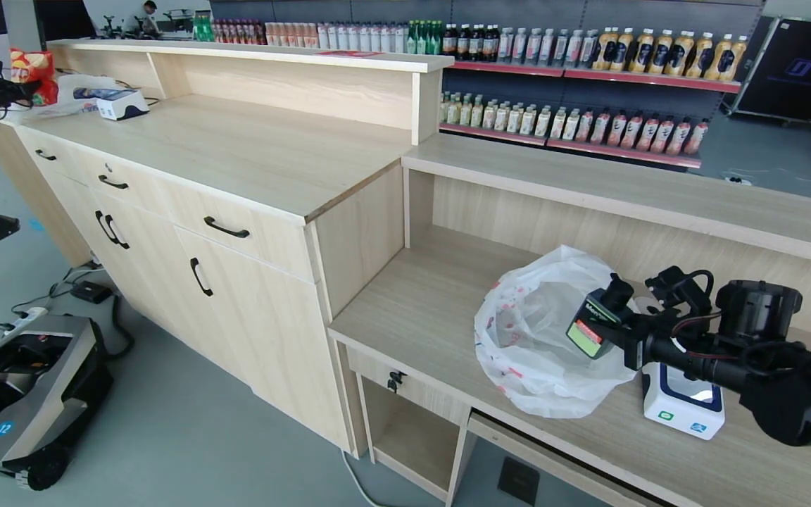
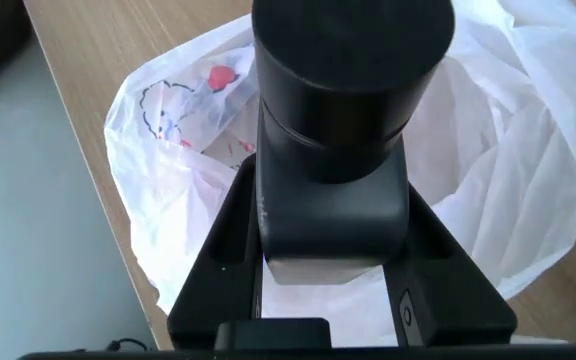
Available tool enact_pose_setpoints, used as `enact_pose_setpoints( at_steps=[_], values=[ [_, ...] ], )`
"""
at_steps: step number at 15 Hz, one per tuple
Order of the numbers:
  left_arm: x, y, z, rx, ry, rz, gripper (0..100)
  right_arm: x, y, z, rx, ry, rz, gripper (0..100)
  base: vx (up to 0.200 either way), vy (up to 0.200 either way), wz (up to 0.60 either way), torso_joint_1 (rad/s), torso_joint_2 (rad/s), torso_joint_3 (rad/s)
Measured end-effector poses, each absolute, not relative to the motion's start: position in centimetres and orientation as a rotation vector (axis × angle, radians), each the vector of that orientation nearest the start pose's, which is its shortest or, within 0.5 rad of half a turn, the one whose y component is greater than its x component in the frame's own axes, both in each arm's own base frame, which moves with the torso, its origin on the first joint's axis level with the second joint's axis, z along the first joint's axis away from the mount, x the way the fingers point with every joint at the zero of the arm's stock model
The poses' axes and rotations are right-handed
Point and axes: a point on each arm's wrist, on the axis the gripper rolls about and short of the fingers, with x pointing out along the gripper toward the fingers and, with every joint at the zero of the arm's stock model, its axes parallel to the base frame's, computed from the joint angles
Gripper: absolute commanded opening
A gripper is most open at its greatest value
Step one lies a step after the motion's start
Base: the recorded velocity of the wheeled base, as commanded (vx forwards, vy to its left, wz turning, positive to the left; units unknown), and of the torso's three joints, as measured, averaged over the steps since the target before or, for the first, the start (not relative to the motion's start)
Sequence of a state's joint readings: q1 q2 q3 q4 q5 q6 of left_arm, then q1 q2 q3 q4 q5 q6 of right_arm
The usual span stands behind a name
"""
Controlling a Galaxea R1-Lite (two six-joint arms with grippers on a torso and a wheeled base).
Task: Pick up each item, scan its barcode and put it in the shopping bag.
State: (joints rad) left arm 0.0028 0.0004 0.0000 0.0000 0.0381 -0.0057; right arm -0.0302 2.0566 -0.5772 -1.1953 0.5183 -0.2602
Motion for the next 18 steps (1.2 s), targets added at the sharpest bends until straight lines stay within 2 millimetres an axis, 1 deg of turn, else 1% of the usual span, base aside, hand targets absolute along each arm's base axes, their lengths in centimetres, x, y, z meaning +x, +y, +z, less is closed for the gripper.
enact_pose_setpoints(
  at_steps=[4,8,11,18],
  values=[
    [-2.3,0.1,7.5,-0.006,0.0,0.041,100,33.7,0.7,6.2,-0.189,0.156,0.545,0,0.0,0.0,0.0,0.0,0.0,0.0],
    [-2.3,0.1,7.5,-0.006,0.0,0.041,100,34.1,1.2,4.5,-0.18,0.177,0.592,0,0.0,0.0,0.0,0.0,0.0,0.0],
    [-2.3,0.1,7.5,-0.006,0.0,0.041,100,34.7,1.3,3.8,-0.198,0.176,0.599,0,0.0,0.0,0.0,0.0,0.0,0.0],
    [-2.3,0.1,7.5,-0.006,0.0,0.04,100,35.2,1.5,2.3,-0.215,0.186,0.614,0,0.0,0.0,0.0,0.0,0.0,0.0]
  ],
)
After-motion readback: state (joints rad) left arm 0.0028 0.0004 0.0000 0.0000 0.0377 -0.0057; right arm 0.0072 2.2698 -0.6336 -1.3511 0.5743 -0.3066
